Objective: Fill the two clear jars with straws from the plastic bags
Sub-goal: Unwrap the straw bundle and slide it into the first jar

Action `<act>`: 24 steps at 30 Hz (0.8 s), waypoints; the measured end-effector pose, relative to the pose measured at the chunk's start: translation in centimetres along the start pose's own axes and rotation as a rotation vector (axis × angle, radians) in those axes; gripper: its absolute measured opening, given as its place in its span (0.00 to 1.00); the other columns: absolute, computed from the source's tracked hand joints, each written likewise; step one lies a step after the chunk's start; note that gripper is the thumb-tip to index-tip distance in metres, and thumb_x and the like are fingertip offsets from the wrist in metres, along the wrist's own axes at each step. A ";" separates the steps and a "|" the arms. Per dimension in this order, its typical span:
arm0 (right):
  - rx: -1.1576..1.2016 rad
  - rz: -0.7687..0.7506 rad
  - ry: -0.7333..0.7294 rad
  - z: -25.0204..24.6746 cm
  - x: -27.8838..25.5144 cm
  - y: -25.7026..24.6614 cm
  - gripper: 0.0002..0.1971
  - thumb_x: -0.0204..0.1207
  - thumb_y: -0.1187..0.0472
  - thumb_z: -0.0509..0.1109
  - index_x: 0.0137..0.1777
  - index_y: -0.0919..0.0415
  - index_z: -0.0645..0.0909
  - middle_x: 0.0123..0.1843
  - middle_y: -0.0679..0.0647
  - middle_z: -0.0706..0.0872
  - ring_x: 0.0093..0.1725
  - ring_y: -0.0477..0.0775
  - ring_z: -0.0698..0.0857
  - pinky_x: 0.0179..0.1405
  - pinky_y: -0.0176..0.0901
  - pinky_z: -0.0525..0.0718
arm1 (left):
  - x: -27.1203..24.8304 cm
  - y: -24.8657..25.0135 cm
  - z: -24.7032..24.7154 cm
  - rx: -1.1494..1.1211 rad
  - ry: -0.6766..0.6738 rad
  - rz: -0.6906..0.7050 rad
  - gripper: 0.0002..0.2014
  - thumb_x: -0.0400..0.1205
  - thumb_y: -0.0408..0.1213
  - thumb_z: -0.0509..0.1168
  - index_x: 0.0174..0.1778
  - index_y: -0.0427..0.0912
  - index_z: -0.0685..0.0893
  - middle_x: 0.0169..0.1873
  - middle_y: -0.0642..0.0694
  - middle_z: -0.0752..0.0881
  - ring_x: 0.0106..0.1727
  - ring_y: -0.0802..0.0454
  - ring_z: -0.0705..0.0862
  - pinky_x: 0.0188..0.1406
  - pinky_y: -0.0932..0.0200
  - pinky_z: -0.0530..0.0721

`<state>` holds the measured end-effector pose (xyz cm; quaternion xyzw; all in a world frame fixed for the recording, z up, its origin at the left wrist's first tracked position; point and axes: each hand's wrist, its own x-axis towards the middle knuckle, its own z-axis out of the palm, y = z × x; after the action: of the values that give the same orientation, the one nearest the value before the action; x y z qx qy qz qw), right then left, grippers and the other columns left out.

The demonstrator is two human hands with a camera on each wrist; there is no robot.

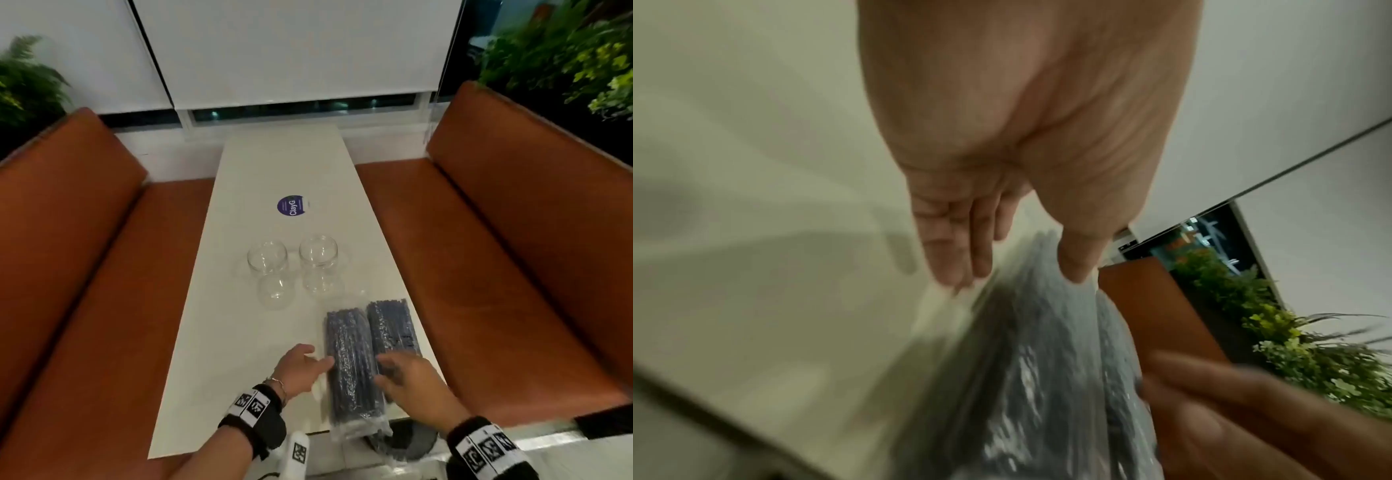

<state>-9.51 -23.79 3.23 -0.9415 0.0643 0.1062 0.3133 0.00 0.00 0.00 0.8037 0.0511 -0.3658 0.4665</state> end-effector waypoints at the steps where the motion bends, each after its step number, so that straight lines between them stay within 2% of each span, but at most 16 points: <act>1: -0.043 -0.028 -0.027 0.6 0.5 -0.4 0.23 0.85 0.46 0.74 0.78 0.46 0.81 0.66 0.44 0.86 0.60 0.42 0.86 0.67 0.39 0.86 | 0.7 0.1 1.2 -0.038 0.044 -0.007 0.41 0.79 0.58 0.76 0.83 0.42 0.71 0.70 0.44 0.85 0.66 0.45 0.89 0.62 0.53 0.90; 3: -0.131 -0.035 -0.090 1.0 1.2 -1.3 0.27 0.86 0.46 0.73 0.83 0.47 0.77 0.73 0.47 0.82 0.68 0.48 0.85 0.74 0.44 0.83 | 1.0 0.8 2.7 -0.072 0.133 -0.030 0.49 0.74 0.61 0.79 0.86 0.41 0.69 0.74 0.43 0.84 0.69 0.46 0.86 0.73 0.48 0.85; 4: -0.151 -0.039 -0.111 1.1 1.3 -1.9 0.27 0.85 0.47 0.73 0.83 0.49 0.76 0.74 0.48 0.81 0.71 0.50 0.84 0.74 0.44 0.82 | 0.9 1.1 3.4 -0.087 0.166 -0.037 0.50 0.74 0.61 0.80 0.86 0.40 0.69 0.75 0.42 0.83 0.68 0.47 0.85 0.75 0.50 0.83; 6: -0.151 -0.047 -0.112 1.4 1.8 -1.7 0.24 0.84 0.50 0.75 0.79 0.51 0.80 0.70 0.49 0.81 0.66 0.49 0.84 0.70 0.42 0.82 | 1.1 1.4 4.5 -0.127 0.194 -0.072 0.50 0.71 0.61 0.82 0.85 0.40 0.71 0.73 0.43 0.85 0.66 0.47 0.86 0.73 0.51 0.84; 7: -0.137 -0.051 -0.113 1.5 2.0 -1.5 0.22 0.84 0.52 0.76 0.77 0.52 0.82 0.67 0.49 0.80 0.61 0.47 0.83 0.69 0.41 0.82 | 1.1 1.6 4.9 -0.149 0.196 -0.076 0.49 0.68 0.63 0.82 0.81 0.41 0.75 0.69 0.44 0.88 0.64 0.48 0.88 0.72 0.50 0.85; 9: -0.094 -0.079 -0.127 1.8 2.4 -0.8 0.19 0.83 0.55 0.77 0.73 0.53 0.84 0.60 0.44 0.78 0.54 0.41 0.80 0.64 0.37 0.82 | 1.0 1.6 5.1 -0.185 0.182 -0.058 0.42 0.61 0.67 0.83 0.65 0.44 0.87 0.57 0.49 0.94 0.56 0.50 0.93 0.67 0.46 0.90; 10: -0.074 -0.106 -0.137 2.1 2.6 -0.6 0.17 0.83 0.57 0.77 0.72 0.54 0.85 0.56 0.41 0.76 0.51 0.38 0.78 0.60 0.33 0.80 | 0.9 1.5 5.1 -0.206 0.176 -0.055 0.38 0.59 0.67 0.83 0.60 0.46 0.89 0.52 0.51 0.95 0.53 0.51 0.94 0.64 0.45 0.92; 12: -0.050 -0.177 -0.154 2.2 2.6 -0.5 0.15 0.83 0.58 0.77 0.68 0.53 0.88 0.52 0.39 0.74 0.49 0.36 0.77 0.51 0.26 0.74 | 0.5 1.3 5.0 -0.277 0.148 -0.065 0.34 0.60 0.59 0.86 0.58 0.46 0.90 0.49 0.49 0.97 0.51 0.48 0.96 0.60 0.45 0.94; 14: -0.025 -0.227 -0.186 2.2 2.7 -0.7 0.12 0.82 0.56 0.78 0.64 0.53 0.90 0.52 0.41 0.79 0.51 0.39 0.80 0.50 0.22 0.75 | -0.4 1.4 4.6 -0.363 0.120 -0.069 0.29 0.63 0.44 0.85 0.60 0.43 0.88 0.51 0.41 0.96 0.52 0.41 0.95 0.56 0.42 0.95; 16: -0.001 -0.275 -0.186 1.8 3.2 -1.1 0.08 0.81 0.56 0.79 0.59 0.51 0.92 0.51 0.40 0.81 0.49 0.39 0.83 0.55 0.30 0.82 | -1.4 1.5 3.9 -0.397 0.095 -0.015 0.23 0.66 0.33 0.81 0.58 0.38 0.90 0.49 0.36 0.95 0.50 0.38 0.95 0.53 0.41 0.95; 18: 0.091 -0.295 -0.108 0.9 3.6 -1.9 0.04 0.81 0.54 0.80 0.53 0.45 0.90 0.49 0.37 0.84 0.48 0.36 0.85 0.54 0.37 0.87 | -2.8 1.4 2.9 -0.387 0.101 0.063 0.16 0.69 0.28 0.77 0.52 0.41 0.94 0.46 0.37 0.96 0.46 0.42 0.94 0.50 0.47 0.93; 19: 0.174 -0.277 -0.031 0.3 3.9 -2.5 0.05 0.80 0.51 0.81 0.51 0.43 0.88 0.50 0.36 0.85 0.50 0.35 0.86 0.52 0.36 0.87 | -3.6 1.4 2.2 -0.385 0.125 0.095 0.16 0.69 0.28 0.76 0.53 0.43 0.94 0.47 0.39 0.96 0.48 0.43 0.95 0.52 0.47 0.93; 21: 0.386 -0.167 0.094 -1.5 4.3 -4.5 0.15 0.77 0.45 0.82 0.59 0.42 0.82 0.57 0.35 0.85 0.55 0.36 0.87 0.51 0.33 0.88 | -5.0 1.0 0.9 -0.403 0.172 0.148 0.22 0.68 0.31 0.78 0.59 0.46 0.91 0.52 0.43 0.96 0.55 0.43 0.94 0.60 0.41 0.92; 23: 0.580 -0.057 0.076 -3.5 4.7 -7.0 0.30 0.73 0.39 0.83 0.70 0.41 0.74 0.64 0.33 0.82 0.61 0.38 0.86 0.53 0.33 0.86 | -6.2 0.8 -0.4 -0.390 0.205 0.184 0.27 0.67 0.31 0.81 0.63 0.47 0.87 0.54 0.46 0.95 0.58 0.45 0.93 0.61 0.40 0.92; 24: 0.633 -0.041 0.038 -4.4 5.0 -8.1 0.36 0.71 0.35 0.82 0.74 0.40 0.70 0.65 0.33 0.81 0.63 0.38 0.86 0.54 0.33 0.85 | -6.7 0.7 -0.8 -0.379 0.227 0.197 0.29 0.68 0.29 0.83 0.64 0.49 0.86 0.54 0.49 0.95 0.58 0.47 0.93 0.59 0.43 0.93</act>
<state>-2.47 -20.31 10.13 -0.8002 0.0810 0.0572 0.5915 -4.14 2.04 4.98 0.7390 0.0923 -0.2097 0.6336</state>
